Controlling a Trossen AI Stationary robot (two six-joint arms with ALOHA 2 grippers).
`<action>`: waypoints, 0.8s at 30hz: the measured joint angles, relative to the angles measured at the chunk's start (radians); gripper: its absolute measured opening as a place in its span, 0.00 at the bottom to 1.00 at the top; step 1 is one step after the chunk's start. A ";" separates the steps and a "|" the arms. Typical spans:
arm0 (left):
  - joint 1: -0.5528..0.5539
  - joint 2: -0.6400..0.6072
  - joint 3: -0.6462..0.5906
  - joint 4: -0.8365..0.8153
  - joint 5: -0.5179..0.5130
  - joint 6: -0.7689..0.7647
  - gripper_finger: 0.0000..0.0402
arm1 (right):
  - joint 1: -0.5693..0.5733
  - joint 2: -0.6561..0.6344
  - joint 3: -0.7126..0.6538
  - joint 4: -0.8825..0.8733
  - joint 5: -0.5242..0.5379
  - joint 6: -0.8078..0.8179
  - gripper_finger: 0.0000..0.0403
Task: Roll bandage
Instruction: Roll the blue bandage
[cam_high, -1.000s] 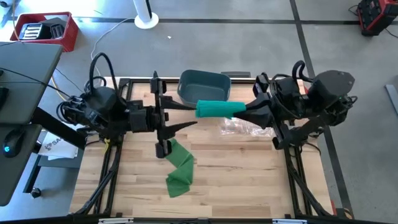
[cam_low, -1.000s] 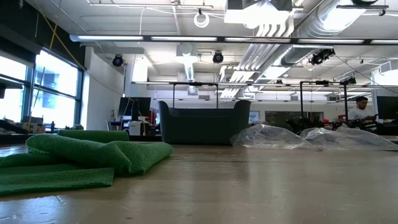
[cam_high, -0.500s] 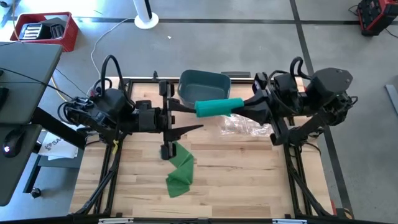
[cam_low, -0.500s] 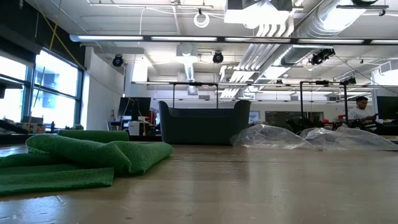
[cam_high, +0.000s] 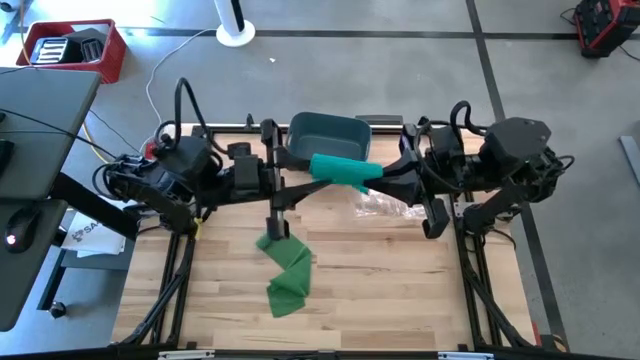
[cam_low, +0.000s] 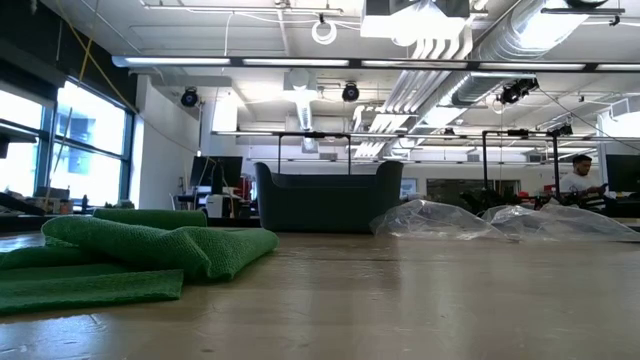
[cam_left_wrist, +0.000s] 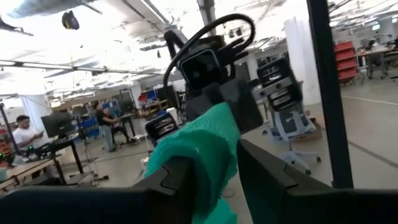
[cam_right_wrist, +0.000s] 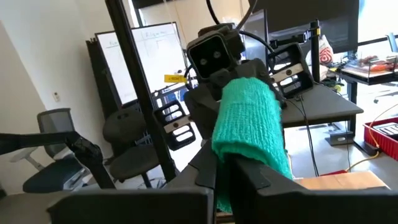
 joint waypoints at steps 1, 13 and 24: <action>0.000 0.000 0.000 -0.003 0.000 0.001 0.26 | 0.001 0.000 0.000 0.000 0.000 0.002 0.03; 0.001 -0.019 -0.001 -0.029 -0.014 -0.084 0.03 | 0.001 -0.003 0.028 -0.064 -0.010 0.015 0.25; 0.051 -0.109 0.000 -0.051 0.016 -0.228 0.01 | 0.062 0.013 0.045 -0.287 0.277 -0.074 0.37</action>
